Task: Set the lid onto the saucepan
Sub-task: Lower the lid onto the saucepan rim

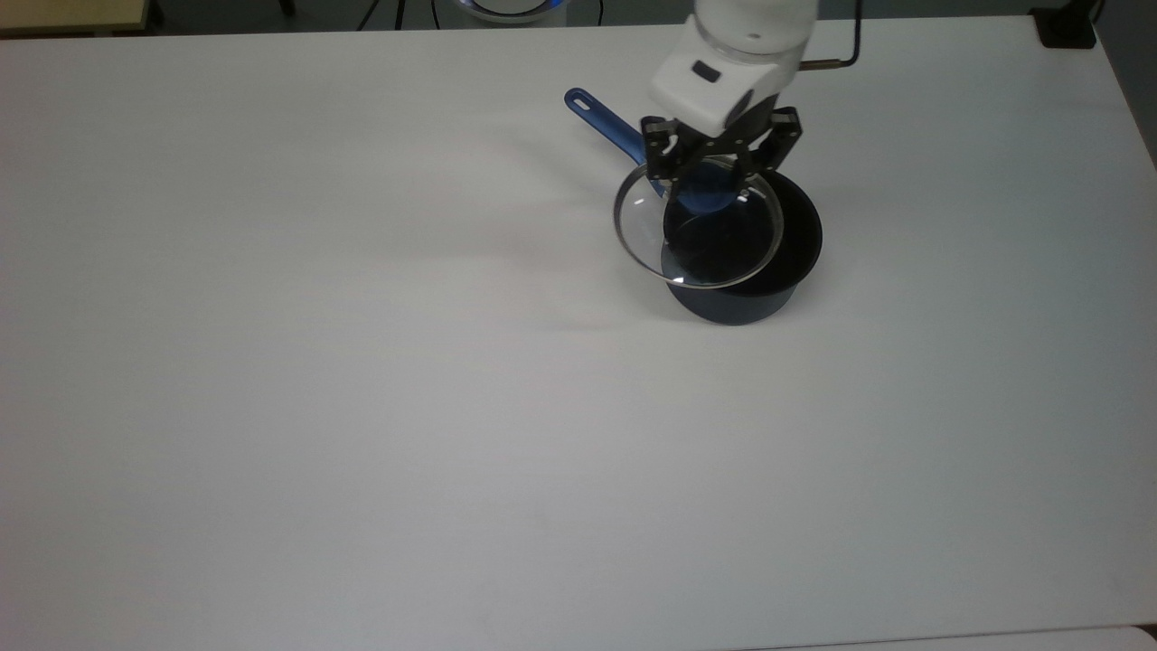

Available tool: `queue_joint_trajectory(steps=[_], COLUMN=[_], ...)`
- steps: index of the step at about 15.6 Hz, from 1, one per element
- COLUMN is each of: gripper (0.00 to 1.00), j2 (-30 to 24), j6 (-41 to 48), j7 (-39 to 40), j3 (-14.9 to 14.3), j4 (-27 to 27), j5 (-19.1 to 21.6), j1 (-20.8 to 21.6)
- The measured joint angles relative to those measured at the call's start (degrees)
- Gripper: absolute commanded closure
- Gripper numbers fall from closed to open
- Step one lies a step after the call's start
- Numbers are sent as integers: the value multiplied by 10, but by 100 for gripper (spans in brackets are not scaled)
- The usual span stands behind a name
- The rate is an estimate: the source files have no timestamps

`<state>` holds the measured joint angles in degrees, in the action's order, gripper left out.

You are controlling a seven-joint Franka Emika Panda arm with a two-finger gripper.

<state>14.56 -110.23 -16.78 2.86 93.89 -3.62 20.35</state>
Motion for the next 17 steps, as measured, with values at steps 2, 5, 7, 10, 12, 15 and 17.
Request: queue_joint_trajectory(steps=[2,5,7,10,12,15,17], gripper=[57,57,57,57,53,47,35], j2=[8,23,29,30,30,30,32], j6=[0,-3,-5,-6,-6,-6,-6], j7=[-14,-30,-32,-32,-33,-40,-45], j3=[0,0,0,2,2,7,10], j4=[1,1,1,0,0,0,0], j5=[0,0,0,0,0,0,0], j1=[13,30,34,35,37,38,38])
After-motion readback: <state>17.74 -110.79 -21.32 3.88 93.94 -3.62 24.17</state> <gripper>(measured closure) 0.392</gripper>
